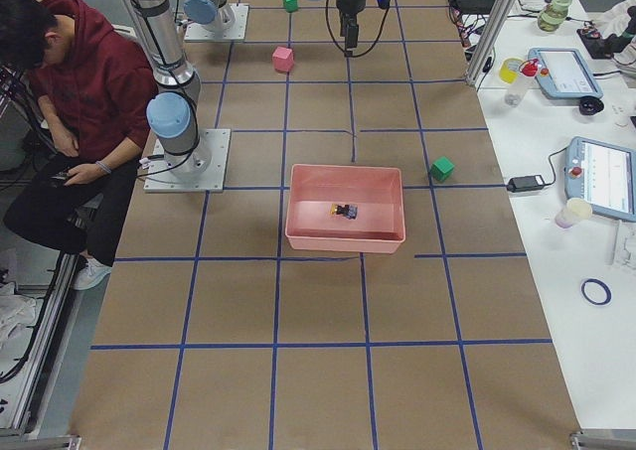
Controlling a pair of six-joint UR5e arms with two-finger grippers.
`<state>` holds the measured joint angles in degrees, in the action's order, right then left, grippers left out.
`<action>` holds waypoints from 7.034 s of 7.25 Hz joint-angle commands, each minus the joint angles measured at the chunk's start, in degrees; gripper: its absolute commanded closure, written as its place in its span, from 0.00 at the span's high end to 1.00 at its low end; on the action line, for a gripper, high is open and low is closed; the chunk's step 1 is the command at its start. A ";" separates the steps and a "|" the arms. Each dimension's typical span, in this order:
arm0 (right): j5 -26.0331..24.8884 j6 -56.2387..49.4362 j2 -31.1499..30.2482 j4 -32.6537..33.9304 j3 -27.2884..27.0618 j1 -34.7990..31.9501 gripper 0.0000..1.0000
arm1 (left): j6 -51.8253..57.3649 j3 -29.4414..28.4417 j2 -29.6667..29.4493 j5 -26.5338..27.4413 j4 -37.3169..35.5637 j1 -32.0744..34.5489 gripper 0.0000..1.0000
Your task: Align button upright
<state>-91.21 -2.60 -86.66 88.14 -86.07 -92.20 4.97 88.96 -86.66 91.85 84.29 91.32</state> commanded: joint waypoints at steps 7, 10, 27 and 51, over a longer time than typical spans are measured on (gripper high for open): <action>-0.11 -0.30 -0.53 0.02 -0.23 0.09 1.00 | -0.04 0.08 0.00 0.00 0.00 0.00 1.00; -0.37 -0.04 -0.36 0.11 -0.23 0.44 1.00 | -0.04 0.08 0.00 0.00 0.00 0.00 1.00; -0.37 -17.66 7.01 6.42 -1.03 28.28 1.00 | -0.04 0.34 0.00 -0.09 0.17 -0.35 1.00; -0.37 -24.29 19.77 29.81 -19.57 37.79 1.00 | -0.22 0.17 0.53 0.00 1.93 -0.35 1.00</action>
<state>-91.58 -26.89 -67.33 117.94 -105.30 -54.41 4.75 89.24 -86.28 91.82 85.80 91.00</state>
